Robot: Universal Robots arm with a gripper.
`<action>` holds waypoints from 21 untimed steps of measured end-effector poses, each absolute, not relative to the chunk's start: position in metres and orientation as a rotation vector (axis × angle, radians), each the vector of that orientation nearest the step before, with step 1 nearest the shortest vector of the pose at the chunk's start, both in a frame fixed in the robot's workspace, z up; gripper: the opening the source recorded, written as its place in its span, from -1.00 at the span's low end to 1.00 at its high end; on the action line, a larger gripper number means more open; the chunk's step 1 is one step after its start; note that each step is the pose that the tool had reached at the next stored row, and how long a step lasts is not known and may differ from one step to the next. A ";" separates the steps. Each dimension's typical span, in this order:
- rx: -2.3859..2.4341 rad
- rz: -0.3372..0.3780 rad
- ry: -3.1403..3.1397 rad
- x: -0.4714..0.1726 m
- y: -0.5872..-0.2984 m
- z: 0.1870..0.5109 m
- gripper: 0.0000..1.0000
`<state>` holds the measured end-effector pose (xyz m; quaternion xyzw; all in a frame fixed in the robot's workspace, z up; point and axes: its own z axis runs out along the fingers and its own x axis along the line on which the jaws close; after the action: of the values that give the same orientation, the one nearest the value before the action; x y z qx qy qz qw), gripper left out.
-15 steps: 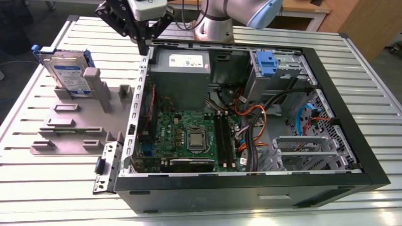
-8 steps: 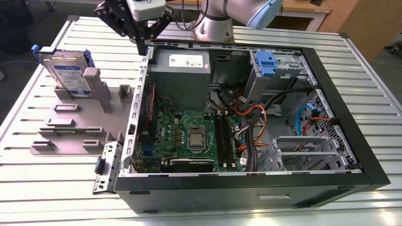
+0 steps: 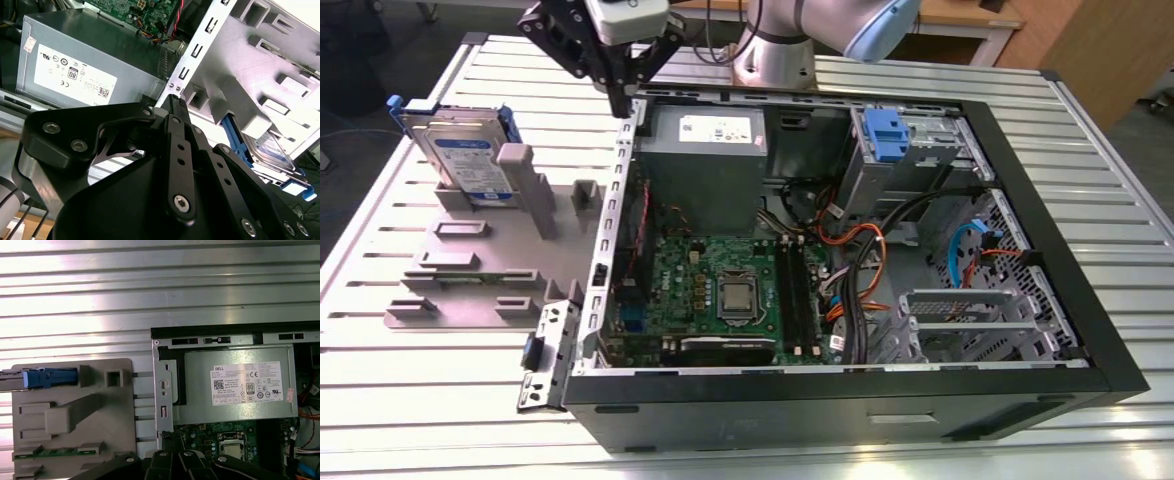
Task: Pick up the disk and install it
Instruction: 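Reach for the disk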
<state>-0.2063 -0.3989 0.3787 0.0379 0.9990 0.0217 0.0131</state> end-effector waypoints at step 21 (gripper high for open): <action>0.118 0.068 3.112 -0.212 -0.399 0.378 -0.79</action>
<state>-0.2117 -0.3989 0.3777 0.0379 0.9990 0.0217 0.0131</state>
